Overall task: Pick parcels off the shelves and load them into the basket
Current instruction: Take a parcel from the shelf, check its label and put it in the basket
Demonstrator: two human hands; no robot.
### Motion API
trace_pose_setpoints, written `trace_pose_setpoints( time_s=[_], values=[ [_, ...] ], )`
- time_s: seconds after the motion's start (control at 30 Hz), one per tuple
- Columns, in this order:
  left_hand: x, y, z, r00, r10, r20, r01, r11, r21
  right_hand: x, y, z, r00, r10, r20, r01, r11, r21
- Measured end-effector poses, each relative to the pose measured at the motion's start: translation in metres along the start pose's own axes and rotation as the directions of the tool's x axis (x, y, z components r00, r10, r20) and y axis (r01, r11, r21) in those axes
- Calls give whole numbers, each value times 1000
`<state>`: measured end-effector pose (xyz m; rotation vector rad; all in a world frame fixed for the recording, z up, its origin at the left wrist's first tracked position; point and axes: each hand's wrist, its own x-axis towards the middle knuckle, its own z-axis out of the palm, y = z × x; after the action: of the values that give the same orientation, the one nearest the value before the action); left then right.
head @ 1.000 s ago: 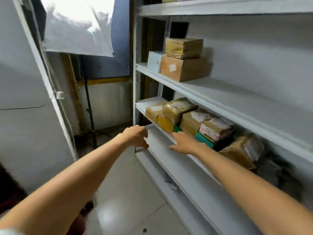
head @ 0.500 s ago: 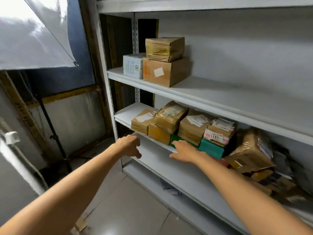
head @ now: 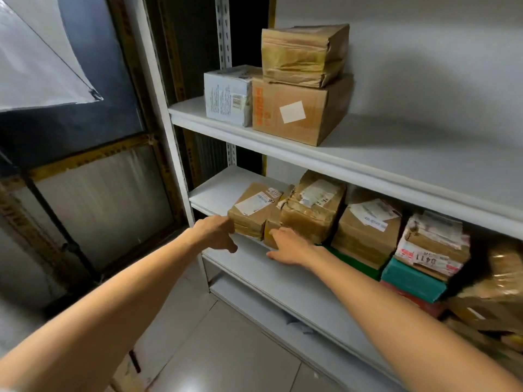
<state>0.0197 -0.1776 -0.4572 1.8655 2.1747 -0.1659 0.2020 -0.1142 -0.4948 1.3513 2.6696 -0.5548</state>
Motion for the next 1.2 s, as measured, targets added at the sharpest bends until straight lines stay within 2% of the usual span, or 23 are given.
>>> trace_pose_setpoints(
  time_s=[0.2, 0.37, 0.57, 0.93, 1.07, 1.2],
  values=[
    [72, -30, -30, 999, 17, -31, -17, 1000, 20, 61, 0, -11, 999, 50, 11, -50, 999, 11],
    [122, -51, -24, 996, 88, 25, -89, 995, 45, 106, -5, -7, 991, 134, 20, -135, 981, 139],
    [167, -83, -26, 986, 154, 69, -156, 988, 23, 137, -18, -6, 963, 267, 28, -267, 942, 201],
    [229, -95, -14, 982, 149, 118, -154, 988, 31, 189, -18, -10, 959, 281, -18, -271, 938, 215],
    [248, -91, 2, 991, 114, 74, -109, 992, -69, 203, -16, -1, 961, 277, -10, -266, 933, 242],
    [266, -81, 12, 999, 31, 22, -23, 954, -299, 217, -15, 10, 951, 306, -38, -280, 910, 306]
  ],
)
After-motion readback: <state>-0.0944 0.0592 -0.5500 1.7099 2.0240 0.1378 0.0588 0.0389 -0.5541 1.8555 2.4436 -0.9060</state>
